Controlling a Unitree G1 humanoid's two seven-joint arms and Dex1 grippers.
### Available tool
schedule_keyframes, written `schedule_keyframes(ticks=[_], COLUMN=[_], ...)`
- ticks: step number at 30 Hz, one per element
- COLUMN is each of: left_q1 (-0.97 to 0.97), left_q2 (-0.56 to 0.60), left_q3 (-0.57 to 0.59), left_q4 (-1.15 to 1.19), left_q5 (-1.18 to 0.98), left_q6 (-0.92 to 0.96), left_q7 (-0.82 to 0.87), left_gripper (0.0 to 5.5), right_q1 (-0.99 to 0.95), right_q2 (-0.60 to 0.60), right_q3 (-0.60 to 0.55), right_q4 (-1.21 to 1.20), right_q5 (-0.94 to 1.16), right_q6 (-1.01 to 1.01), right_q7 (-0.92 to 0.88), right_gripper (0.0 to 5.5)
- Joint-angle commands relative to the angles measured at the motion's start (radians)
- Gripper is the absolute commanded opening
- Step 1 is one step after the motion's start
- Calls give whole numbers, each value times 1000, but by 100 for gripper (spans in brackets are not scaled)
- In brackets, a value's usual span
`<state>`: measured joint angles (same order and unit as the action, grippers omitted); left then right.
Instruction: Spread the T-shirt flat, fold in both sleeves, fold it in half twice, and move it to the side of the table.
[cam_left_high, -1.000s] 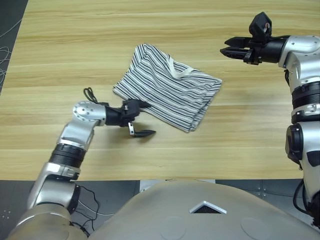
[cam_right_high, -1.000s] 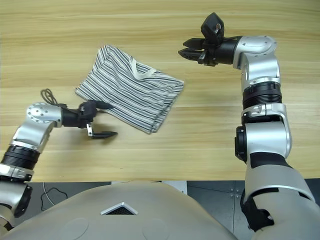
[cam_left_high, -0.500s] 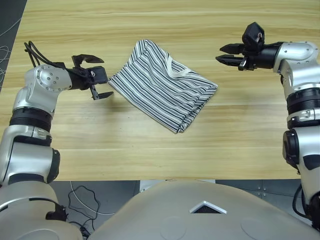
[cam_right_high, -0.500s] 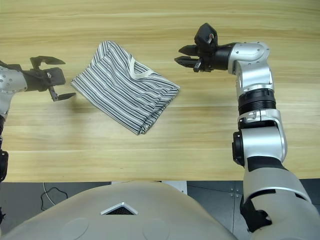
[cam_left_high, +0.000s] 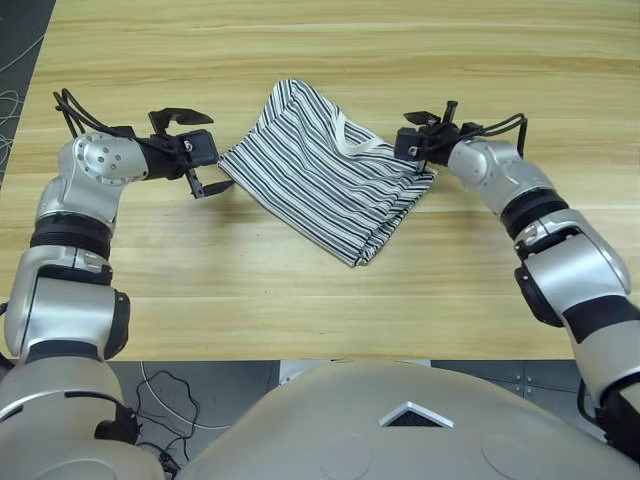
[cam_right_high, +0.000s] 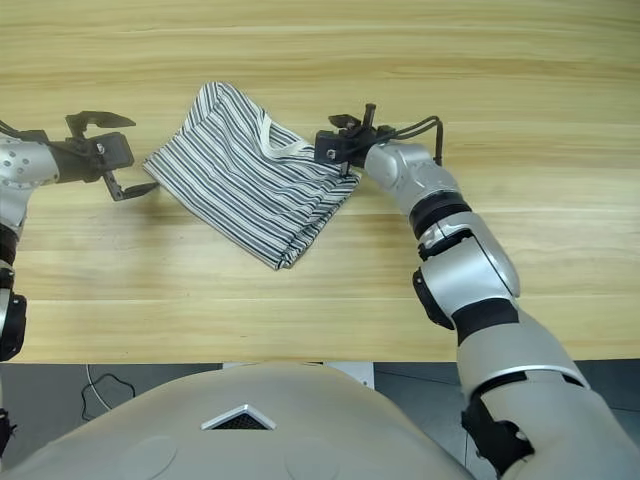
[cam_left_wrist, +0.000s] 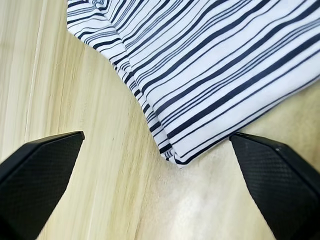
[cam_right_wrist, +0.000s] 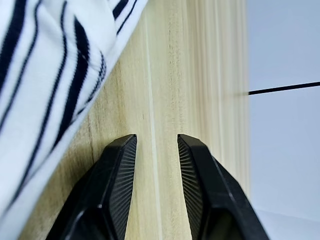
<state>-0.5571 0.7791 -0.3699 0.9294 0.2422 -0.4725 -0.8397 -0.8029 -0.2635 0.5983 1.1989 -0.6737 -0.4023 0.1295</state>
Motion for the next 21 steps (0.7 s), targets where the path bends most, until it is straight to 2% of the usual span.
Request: schedule_keyframes(ticks=[1, 5, 7, 9, 17, 21], left_q1=[79, 84, 89, 94, 100, 105], left_q2=[-38, -44, -45, -45, -43, -49], left_q3=[-44, -37, -35, -33, -31, -32], left_q4=[28, 22, 18, 12, -4, -17], left_q5=[51, 48, 50, 51, 48, 45], left_q6=[14, 16, 15, 14, 11, 12], left_q7=[-38, -35, -34, -35, -42, -45], left_gripper=[548, 548, 548, 548, 548, 548], right_q1=[61, 158, 228, 282, 426, 491], right_q2=[7, -19, -40, -53, -111, -153], right_q3=[7, -70, -98, -119, -194, -215], right_q4=[45, -81, -243, -390, -782, -911], right_q5=[26, 271, 438, 561, 737, 718], right_q6=[-67, -183, -117, -18, 429, 610], right_q7=[175, 640, 858, 977, 1065, 990], right_gripper=[150, 150, 150, 150, 150, 150])
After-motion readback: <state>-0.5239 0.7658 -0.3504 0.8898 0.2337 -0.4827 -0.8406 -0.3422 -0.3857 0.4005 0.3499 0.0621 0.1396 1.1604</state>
